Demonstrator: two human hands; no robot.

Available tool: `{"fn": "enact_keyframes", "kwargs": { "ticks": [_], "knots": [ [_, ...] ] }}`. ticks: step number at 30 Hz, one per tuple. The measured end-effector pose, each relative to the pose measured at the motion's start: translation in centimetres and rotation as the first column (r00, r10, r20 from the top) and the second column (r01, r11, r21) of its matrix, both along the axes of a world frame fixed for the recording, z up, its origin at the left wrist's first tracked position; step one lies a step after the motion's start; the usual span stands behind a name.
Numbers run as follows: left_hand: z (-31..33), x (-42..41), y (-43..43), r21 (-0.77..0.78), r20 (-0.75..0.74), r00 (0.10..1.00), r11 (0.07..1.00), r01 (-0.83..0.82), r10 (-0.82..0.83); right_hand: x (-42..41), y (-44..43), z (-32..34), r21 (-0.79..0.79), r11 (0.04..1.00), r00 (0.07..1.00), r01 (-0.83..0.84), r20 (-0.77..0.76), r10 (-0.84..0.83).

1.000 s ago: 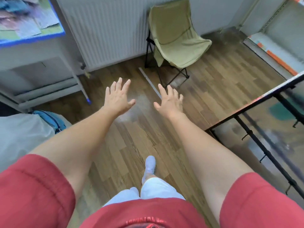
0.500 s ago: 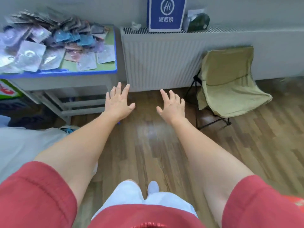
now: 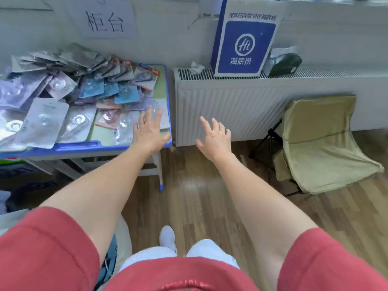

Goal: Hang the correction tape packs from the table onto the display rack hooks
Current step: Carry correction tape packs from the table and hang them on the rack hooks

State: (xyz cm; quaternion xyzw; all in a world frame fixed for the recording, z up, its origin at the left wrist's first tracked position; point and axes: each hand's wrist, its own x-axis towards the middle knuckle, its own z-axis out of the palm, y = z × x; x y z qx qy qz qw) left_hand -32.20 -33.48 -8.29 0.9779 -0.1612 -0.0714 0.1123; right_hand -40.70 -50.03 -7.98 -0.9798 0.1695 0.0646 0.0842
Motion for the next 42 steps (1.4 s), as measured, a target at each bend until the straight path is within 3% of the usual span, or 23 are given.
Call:
{"fn": "enact_keyframes", "kwargs": {
  "ticks": [14,27,33,42],
  "knots": [
    [-1.1,16.9,6.1,0.008,0.010,0.987,0.987,-0.161,0.161,19.8,4.1,-1.0,0.068,0.988,0.991,-0.135,0.004,0.135],
    [0.5,29.6,13.1,0.049,0.069,0.918,0.918,-0.395,0.391,35.9,8.7,-0.2,0.125,0.941,0.950,-0.313,0.053,0.309],
    [1.1,35.0,15.4,0.060,0.087,0.935,0.935,-0.349,0.343,40.5,12.1,-0.5,0.236,0.917,0.947,-0.322,0.063,0.316],
    [0.6,40.1,16.7,0.172,0.023,0.997,0.982,-0.077,0.074,44.6,17.0,-1.5,0.242,0.897,0.925,-0.370,0.001,0.381]
  ]
}}
